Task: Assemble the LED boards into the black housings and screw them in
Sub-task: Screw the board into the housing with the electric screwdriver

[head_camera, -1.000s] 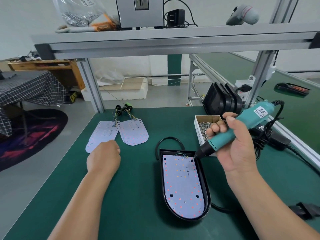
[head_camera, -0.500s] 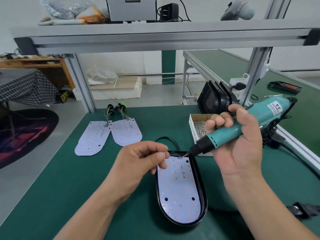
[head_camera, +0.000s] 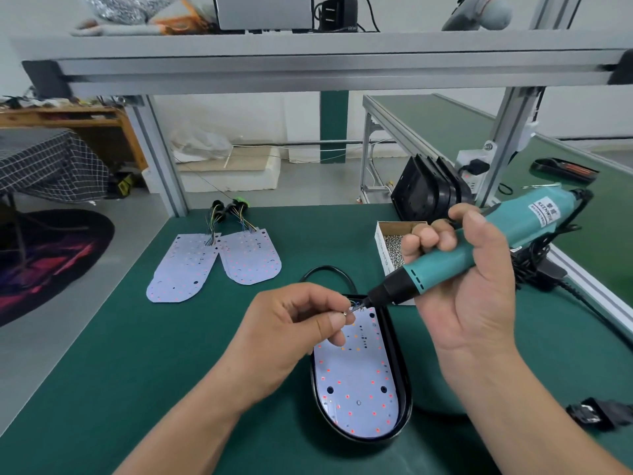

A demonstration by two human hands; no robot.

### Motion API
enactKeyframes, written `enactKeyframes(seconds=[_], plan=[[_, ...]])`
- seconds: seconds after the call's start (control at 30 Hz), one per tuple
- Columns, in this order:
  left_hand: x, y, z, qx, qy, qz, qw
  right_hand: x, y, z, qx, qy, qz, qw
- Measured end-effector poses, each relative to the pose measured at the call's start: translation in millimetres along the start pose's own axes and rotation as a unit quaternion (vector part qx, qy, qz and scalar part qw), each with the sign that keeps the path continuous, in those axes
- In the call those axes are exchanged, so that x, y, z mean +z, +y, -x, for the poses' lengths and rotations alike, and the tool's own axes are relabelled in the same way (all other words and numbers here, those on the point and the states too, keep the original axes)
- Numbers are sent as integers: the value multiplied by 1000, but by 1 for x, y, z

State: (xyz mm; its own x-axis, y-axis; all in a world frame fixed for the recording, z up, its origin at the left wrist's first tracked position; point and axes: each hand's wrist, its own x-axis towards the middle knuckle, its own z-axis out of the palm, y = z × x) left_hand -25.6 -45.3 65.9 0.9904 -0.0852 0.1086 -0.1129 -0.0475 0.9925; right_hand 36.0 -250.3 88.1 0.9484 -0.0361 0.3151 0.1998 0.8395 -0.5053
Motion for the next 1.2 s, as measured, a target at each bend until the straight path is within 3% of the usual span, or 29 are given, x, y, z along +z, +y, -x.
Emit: enactKeyframes(seconds=[1.2], plan=[[0, -20, -1, 35, 53, -61, 996, 2, 11, 5, -13, -39, 82, 996]])
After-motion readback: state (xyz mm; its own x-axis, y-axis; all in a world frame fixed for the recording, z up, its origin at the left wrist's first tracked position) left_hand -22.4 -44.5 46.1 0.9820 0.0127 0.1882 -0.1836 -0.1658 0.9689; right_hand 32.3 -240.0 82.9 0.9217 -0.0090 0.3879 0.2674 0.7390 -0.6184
